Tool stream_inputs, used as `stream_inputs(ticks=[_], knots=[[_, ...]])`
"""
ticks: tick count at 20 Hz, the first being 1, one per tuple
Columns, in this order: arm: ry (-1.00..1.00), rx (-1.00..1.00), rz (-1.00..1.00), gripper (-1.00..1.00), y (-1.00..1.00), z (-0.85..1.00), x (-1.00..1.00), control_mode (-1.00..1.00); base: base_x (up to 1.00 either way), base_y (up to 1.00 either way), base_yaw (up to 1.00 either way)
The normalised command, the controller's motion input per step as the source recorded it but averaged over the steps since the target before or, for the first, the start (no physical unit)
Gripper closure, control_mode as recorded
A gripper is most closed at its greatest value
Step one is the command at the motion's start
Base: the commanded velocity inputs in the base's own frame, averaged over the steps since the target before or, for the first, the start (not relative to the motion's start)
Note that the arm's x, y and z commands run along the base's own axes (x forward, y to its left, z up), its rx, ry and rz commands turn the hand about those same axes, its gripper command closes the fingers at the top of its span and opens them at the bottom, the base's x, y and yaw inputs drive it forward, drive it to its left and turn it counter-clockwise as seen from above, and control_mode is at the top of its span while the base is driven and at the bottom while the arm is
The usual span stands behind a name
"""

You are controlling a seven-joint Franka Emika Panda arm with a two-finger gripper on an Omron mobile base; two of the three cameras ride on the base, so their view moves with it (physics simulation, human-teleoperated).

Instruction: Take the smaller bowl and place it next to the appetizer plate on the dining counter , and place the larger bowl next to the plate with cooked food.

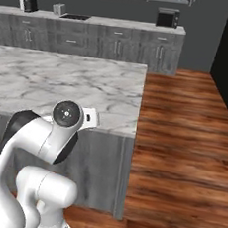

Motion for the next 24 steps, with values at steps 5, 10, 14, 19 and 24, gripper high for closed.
stream_inputs(ticks=[5,10,14,19,24], knots=[[0.00,0.00,0.00,-1.00,0.00,0.00,0.00,1.00,0.00,-1.00,0.00],[0.00,0.00,0.00,-1.00,0.00,0.00,0.00,1.00,0.10,-1.00,-0.01],[0.00,0.00,0.00,-1.00,0.00,0.00,0.00,1.00,0.56,-1.00,0.00],[0.00,0.00,0.00,-1.00,0.00,0.00,0.00,1.00,0.97,-0.97,0.00],[0.00,0.00,0.00,-1.00,0.00,0.00,0.00,1.00,1.00,-0.64,0.00]])
